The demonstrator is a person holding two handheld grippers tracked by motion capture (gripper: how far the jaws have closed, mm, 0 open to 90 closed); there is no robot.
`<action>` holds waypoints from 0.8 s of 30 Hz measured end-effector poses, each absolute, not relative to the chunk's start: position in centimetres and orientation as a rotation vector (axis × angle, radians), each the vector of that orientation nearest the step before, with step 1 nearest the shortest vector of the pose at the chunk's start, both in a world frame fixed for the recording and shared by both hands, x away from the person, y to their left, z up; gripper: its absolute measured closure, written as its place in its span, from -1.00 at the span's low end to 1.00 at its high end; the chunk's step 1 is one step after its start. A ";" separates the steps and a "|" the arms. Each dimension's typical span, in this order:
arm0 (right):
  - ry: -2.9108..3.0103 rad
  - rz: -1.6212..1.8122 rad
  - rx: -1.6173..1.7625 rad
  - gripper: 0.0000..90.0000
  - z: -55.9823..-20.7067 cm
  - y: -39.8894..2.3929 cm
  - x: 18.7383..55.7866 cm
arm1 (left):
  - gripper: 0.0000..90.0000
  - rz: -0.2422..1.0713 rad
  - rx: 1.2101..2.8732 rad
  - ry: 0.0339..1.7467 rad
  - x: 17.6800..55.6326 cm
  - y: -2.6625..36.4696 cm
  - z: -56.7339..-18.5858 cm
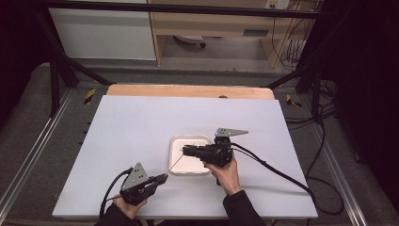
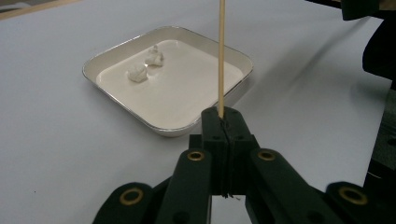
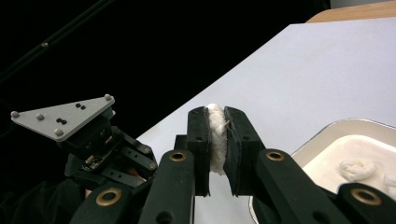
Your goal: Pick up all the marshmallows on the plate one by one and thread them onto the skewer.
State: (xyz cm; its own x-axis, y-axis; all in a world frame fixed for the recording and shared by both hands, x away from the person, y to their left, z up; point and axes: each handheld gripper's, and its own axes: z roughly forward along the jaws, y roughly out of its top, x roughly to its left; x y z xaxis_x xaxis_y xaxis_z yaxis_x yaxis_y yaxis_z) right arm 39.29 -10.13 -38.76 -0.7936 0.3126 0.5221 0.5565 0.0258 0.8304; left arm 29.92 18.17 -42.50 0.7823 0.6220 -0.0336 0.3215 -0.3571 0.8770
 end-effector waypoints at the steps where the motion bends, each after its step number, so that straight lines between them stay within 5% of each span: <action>1: -2.101 -1.857 -0.907 0.82 -38.8 -10.1 39.3 | 0.98 0.379 1.969 0.710 29.9 18.2 -42.5; 24: -2.120 -1.852 -0.906 0.82 -39.3 -9.7 38.8 | 0.98 0.355 1.982 0.723 30.1 18.0 -42.7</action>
State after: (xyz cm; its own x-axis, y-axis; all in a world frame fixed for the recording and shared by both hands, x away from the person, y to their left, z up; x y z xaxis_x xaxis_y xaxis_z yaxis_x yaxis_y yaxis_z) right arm 38.78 -9.72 -39.31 -0.7971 0.3205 0.5118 0.5502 0.0360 0.8342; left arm 30.14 18.01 -42.69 0.7817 0.6217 -0.0484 0.3419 -0.3623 0.8671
